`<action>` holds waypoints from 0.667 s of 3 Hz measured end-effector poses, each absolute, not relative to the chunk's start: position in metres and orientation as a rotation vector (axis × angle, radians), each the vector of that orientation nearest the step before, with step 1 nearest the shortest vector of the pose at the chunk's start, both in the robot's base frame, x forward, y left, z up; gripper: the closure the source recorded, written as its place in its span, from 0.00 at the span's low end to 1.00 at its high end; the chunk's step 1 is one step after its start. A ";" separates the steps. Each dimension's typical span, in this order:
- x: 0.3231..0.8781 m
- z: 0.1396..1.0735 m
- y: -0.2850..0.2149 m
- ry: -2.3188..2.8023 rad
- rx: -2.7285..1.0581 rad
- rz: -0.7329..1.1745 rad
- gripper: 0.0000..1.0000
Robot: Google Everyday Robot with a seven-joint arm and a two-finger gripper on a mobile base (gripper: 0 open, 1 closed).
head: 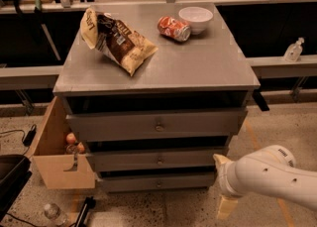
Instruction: Open bottom drawer
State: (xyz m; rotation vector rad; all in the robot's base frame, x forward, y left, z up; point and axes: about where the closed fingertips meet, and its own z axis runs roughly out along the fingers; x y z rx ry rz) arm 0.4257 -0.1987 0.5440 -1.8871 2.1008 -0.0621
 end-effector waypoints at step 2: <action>0.438 0.423 -0.212 2.020 -2.009 -0.093 0.00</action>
Offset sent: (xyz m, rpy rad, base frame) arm 0.0203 0.0035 -0.1861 -0.0871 -0.0468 0.2030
